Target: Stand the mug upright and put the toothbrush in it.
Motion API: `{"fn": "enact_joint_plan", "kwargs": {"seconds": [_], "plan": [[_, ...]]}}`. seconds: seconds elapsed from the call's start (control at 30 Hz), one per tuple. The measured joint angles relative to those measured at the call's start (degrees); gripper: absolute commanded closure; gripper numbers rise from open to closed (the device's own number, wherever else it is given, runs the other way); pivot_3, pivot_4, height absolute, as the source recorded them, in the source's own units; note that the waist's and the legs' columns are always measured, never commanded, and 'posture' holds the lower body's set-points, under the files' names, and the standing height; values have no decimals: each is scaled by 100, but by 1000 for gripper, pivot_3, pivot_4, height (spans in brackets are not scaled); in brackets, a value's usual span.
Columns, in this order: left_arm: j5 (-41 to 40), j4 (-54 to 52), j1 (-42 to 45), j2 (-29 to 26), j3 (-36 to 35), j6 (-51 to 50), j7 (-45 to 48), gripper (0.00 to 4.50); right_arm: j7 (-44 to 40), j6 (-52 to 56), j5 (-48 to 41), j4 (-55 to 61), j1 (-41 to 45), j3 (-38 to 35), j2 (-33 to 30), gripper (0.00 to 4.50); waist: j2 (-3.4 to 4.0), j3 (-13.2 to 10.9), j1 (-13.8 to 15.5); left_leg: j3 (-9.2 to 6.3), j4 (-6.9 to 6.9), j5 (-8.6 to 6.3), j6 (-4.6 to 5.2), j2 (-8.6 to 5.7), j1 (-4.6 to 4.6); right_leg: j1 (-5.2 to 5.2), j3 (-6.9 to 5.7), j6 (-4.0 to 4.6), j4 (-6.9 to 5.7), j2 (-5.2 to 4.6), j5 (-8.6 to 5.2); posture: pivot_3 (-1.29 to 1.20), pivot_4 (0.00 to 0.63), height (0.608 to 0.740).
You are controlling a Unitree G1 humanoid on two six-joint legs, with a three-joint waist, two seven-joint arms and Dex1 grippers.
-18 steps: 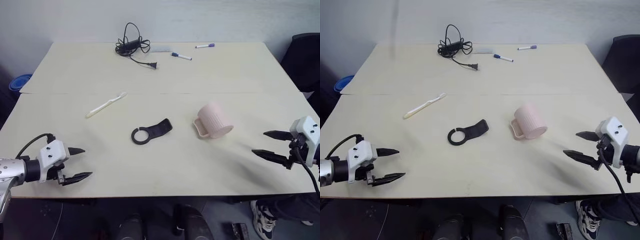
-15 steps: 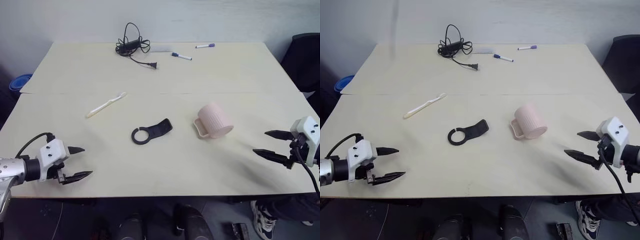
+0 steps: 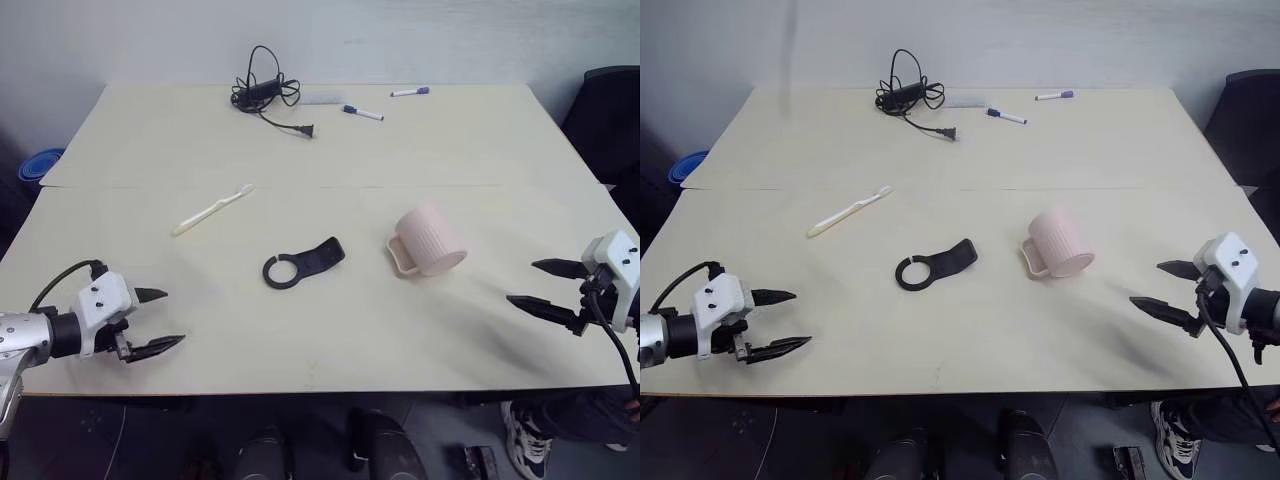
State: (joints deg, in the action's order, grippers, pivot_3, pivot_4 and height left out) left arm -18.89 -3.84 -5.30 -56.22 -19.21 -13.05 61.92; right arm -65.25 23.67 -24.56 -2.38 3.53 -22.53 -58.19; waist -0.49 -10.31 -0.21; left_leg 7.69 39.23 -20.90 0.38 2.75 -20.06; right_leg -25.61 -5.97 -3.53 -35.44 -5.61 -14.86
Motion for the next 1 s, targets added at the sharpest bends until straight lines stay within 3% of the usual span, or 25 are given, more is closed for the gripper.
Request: {"fn": "enact_joint_plan", "kwargs": {"seconds": [0.4,0.57,0.77,0.83,1.0], "plan": [[-346,-322,12,1,39,-507,208,0,-17,611,-448,695,-455,-148,7,37,0,0,9,-1,1,2,0,-3,1,0,1,0,-4,1,0,0,150,740],[-325,-279,619,20,343,-505,162,0,325,1043,-860,1519,-548,-477,173,37,-1,0,19,-6,1,6,-2,-5,4,2,2,0,-11,-1,0,0,150,740],[-695,-472,1538,68,514,-1006,213,0,1972,2787,-3164,3477,-145,-311,986,37,-6,4,-9,-23,1,17,-22,6,-4,2,2,5,-30,3,-1,0,150,740],[-854,-612,1555,-170,463,-1215,431,0,3197,3279,-3800,3658,306,230,1783,37,-29,12,-79,-20,2,21,-29,7,-4,1,0,9,-27,7,-3,0,150,740],[-1195,-931,1488,-682,218,-1585,873,0,4895,3688,-3517,3188,1162,1585,3194,37,-15,6,-140,-19,0,27,-26,-3,-12,-14,4,15,-22,7,-6,0,150,740]]}}
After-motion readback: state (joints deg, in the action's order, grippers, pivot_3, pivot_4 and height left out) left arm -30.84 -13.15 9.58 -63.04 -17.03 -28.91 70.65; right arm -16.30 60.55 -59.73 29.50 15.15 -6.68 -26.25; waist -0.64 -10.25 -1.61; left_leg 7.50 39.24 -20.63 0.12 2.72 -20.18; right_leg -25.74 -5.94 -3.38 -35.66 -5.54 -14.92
